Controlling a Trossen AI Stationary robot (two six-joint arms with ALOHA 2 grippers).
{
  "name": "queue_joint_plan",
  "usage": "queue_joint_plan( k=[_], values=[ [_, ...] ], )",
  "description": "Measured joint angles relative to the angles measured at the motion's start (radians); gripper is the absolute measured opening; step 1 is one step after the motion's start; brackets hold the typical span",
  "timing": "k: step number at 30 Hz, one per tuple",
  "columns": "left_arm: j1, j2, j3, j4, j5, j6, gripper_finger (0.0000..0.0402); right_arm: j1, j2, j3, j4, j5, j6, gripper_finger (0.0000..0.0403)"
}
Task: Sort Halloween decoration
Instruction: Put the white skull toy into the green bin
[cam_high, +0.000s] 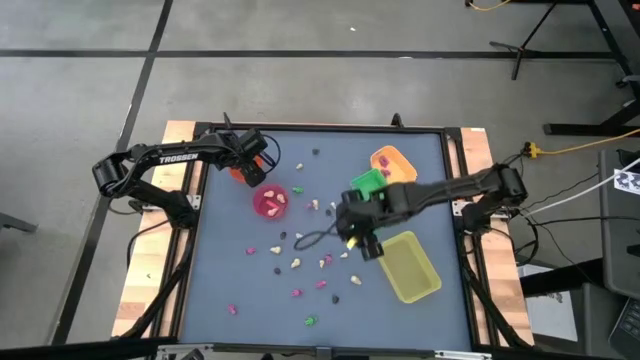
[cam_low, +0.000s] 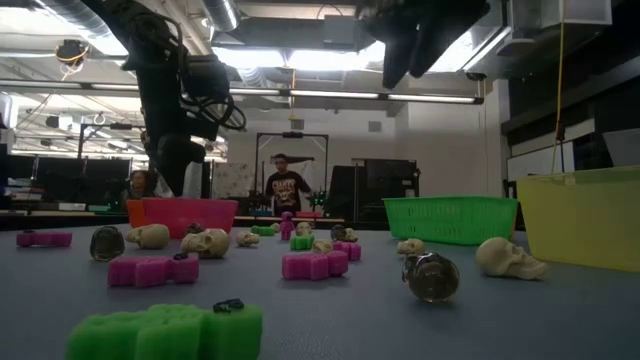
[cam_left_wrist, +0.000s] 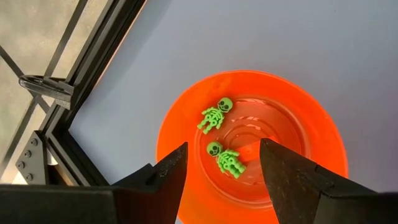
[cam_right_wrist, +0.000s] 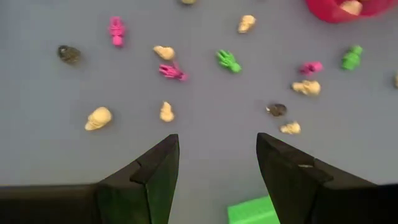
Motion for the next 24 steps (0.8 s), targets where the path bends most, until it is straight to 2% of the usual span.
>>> queue_joint_plan(
  k=[8, 18, 24],
  values=[
    [-0.002, 0.000, 0.000, 0.000, 0.000, -0.005, 0.0183, 0.068, 0.094, 0.000, 0.049, 0.000, -0.001, 0.0214],
    [-0.002, 0.000, 0.000, 0.001, 0.002, -0.026, 0.0183, 0.066, 0.252, 0.000, 0.053, -0.002, -0.001, 0.0214],
    [-0.002, 0.000, 0.000, 0.000, 0.003, -0.028, 0.0183, 0.066, 0.319, 0.000, 0.054, -0.040, -0.001, 0.0214]
  ],
)
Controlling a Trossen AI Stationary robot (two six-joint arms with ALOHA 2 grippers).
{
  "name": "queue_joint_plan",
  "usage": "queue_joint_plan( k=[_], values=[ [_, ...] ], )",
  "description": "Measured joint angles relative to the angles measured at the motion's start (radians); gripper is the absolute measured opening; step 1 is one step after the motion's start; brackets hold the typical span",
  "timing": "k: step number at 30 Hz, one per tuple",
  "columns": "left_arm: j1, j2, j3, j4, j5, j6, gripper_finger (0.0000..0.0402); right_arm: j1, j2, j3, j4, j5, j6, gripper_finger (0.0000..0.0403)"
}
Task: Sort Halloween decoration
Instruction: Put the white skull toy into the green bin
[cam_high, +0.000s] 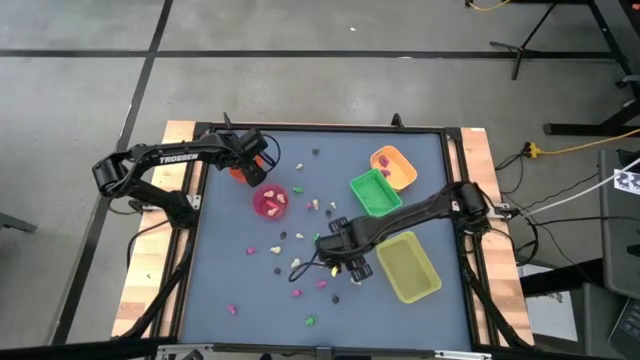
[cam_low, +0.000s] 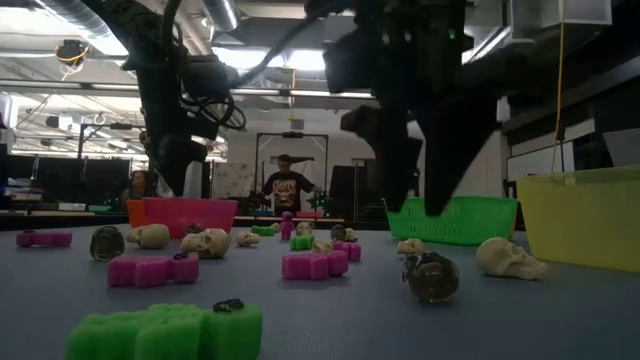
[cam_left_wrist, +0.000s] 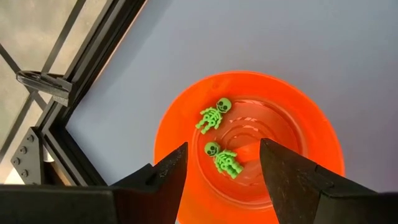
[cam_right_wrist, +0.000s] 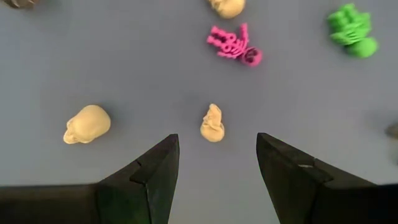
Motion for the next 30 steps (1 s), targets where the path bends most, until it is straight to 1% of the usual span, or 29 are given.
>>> queue_joint_plan(
  k=[3, 14, 24, 30],
  values=[
    [0.000, 0.000, 0.000, 0.000, 0.000, -0.023, 0.0183, 0.000, 0.016, 0.000, 0.000, -0.002, 0.000, 0.0214],
    [0.000, 0.000, 0.000, 0.000, 0.001, -0.022, 0.0183, 0.000, 0.024, 0.000, 0.052, -0.002, -0.004, 0.0214],
    [0.000, 0.000, 0.000, -0.002, 0.002, -0.021, 0.0183, 0.000, 0.078, 0.000, 0.050, -0.002, -0.012, 0.0214],
    [0.000, 0.000, 0.000, -0.002, 0.001, -0.021, 0.0183, 0.000, 0.080, 0.000, 0.049, 0.012, -0.029, 0.0214]
  ],
)
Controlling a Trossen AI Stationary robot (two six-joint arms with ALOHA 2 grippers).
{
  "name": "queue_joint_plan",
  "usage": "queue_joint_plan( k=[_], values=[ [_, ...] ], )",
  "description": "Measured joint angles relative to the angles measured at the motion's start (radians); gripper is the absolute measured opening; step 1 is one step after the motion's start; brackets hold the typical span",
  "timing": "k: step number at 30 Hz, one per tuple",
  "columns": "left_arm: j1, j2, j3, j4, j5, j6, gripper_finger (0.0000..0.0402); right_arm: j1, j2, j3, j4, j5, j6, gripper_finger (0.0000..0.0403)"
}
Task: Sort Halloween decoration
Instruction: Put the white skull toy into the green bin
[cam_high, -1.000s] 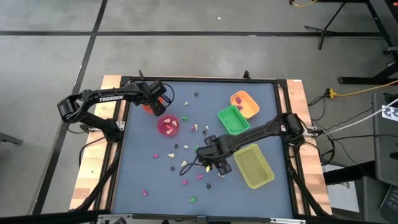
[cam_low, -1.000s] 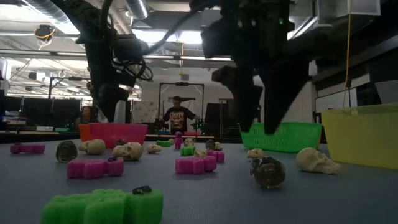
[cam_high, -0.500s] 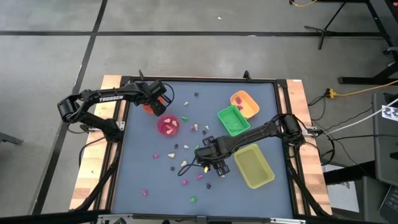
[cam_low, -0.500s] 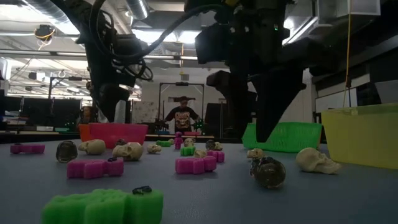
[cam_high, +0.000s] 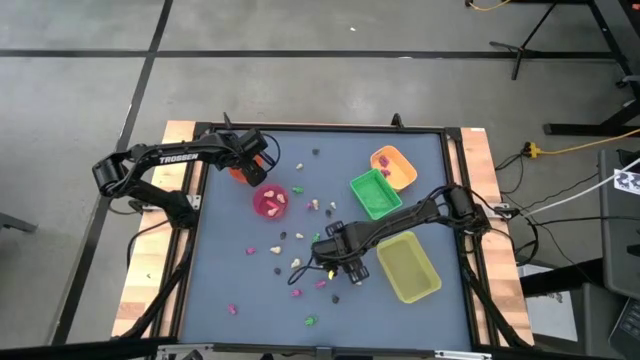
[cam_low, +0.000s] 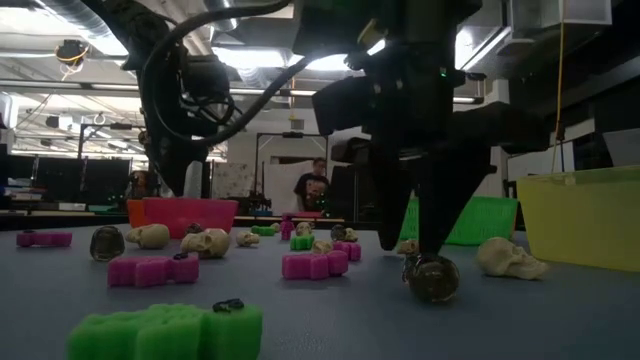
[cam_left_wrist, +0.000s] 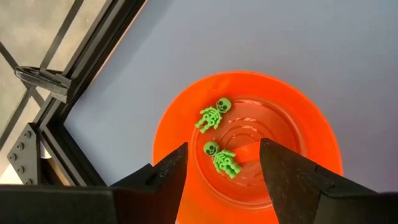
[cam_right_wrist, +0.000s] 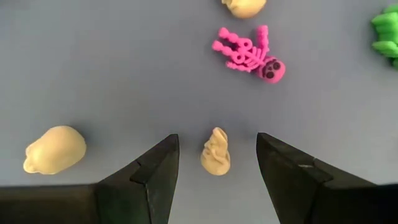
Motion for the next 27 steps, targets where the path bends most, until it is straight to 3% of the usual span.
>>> queue_joint_plan(
  k=[18, 27],
  values=[
    [0.000, 0.000, 0.000, 0.000, 0.000, 0.000, 0.0183, 0.000, 0.000, 0.000, -0.025, 0.012, 0.000, 0.0211],
    [0.000, 0.000, 0.000, 0.000, 0.000, 0.000, 0.0183, 0.000, 0.000, 0.000, -0.017, 0.012, 0.000, 0.0140]
  ],
)
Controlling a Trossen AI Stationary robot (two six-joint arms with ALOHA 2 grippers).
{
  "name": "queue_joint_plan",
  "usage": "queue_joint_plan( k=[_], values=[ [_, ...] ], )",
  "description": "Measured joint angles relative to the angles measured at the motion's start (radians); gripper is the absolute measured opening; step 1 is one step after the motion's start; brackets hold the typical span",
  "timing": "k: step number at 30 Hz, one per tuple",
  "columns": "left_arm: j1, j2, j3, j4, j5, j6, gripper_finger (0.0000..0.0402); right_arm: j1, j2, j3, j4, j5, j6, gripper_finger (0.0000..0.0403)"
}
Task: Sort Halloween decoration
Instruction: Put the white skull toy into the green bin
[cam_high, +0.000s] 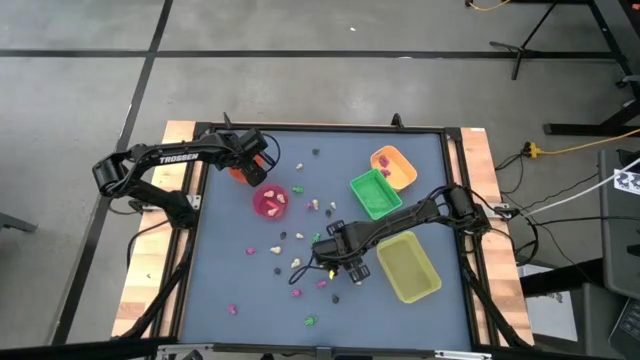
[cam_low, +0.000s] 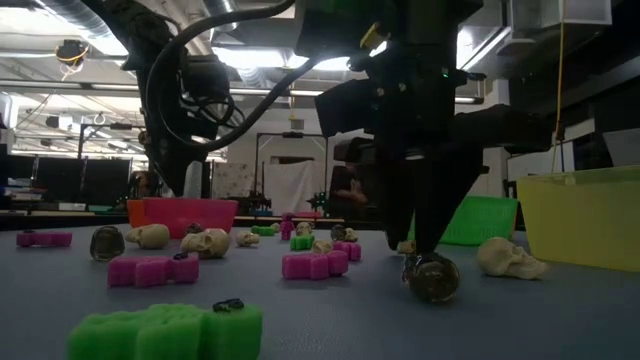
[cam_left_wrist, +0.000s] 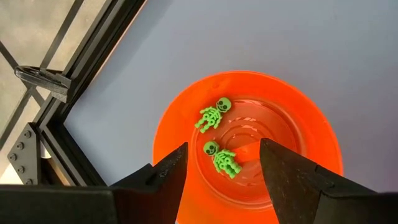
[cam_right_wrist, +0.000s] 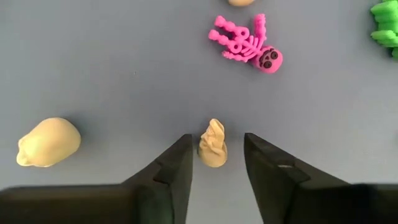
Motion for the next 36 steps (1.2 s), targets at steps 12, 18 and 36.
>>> queue_joint_plan(
  k=[12, 18, 36],
  values=[
    [0.000, 0.000, 0.000, 0.000, 0.000, 0.000, 0.0183, 0.000, 0.000, 0.000, 0.000, 0.000, 0.000, 0.0072],
    [0.000, 0.000, 0.000, 0.000, 0.000, 0.000, 0.0183, 0.000, -0.001, 0.000, 0.000, 0.000, 0.000, 0.0065],
    [0.000, 0.000, 0.000, 0.001, 0.000, 0.000, 0.0183, 0.000, -0.061, 0.000, -0.036, 0.009, 0.000, 0.0065]
  ],
)
